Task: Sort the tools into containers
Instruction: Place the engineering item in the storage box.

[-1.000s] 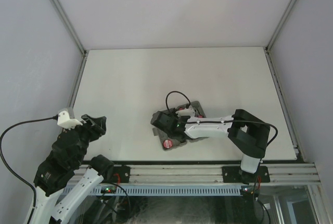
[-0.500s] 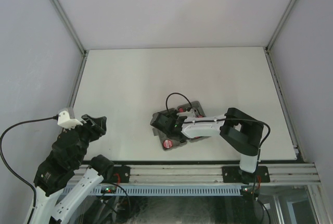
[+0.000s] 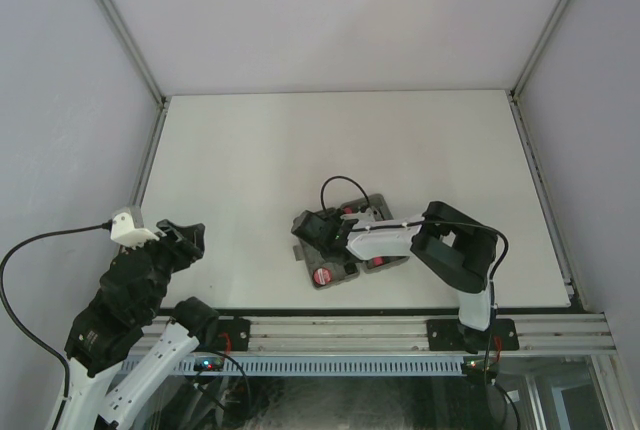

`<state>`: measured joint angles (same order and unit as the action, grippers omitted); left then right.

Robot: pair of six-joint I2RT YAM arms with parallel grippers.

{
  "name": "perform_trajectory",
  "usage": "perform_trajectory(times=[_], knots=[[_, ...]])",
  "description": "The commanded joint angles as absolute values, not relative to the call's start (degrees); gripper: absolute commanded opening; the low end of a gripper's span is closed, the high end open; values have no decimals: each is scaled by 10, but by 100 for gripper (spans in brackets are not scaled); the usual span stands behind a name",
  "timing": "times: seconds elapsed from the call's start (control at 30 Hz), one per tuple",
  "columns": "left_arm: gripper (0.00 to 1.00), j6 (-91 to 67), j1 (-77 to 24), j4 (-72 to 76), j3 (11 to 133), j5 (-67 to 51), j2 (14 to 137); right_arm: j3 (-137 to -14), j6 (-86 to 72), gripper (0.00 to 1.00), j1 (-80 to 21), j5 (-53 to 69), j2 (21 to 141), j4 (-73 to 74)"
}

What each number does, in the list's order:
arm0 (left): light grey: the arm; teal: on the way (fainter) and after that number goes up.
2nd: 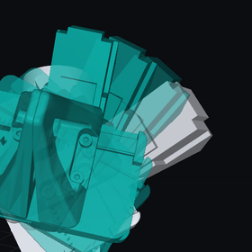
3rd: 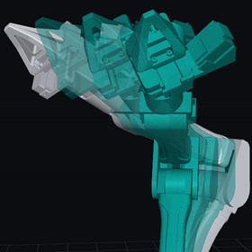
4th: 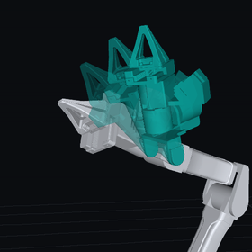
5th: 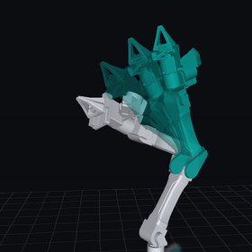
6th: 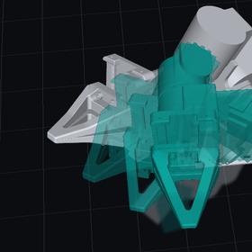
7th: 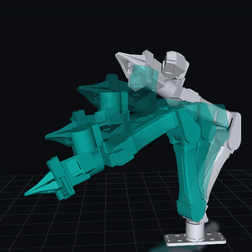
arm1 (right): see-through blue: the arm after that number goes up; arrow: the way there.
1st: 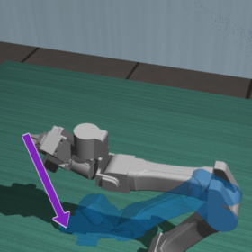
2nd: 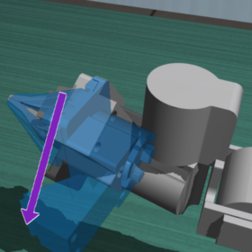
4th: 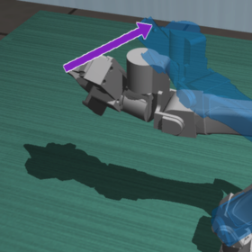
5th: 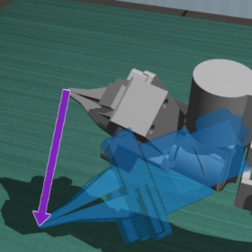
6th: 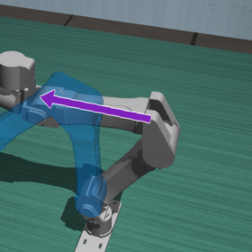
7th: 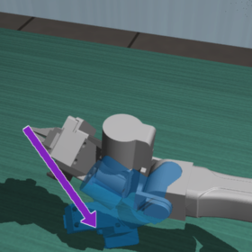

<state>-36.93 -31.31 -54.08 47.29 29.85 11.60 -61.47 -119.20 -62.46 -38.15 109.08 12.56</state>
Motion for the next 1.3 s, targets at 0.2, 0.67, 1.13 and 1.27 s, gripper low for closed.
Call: perform_trajectory(times=[0.2, 0.67, 1.13, 1.27], knots=[[63, -370, -310, -516, 464, 306, 118, -622, -1176, 41, -620, -365, 1094, 84], [63, -370, -310, -515, 464, 304, 119, -622, -1180, 54, -640, -382, 1034, 165], [64, -366, -309, -513, 464, 297, 135, -623, -1012, 53, -681, -442, 920, 300], [64, -362, -310, -508, 462, 287, 143, -622, -884, 53, -682, -437, 883, 344]])
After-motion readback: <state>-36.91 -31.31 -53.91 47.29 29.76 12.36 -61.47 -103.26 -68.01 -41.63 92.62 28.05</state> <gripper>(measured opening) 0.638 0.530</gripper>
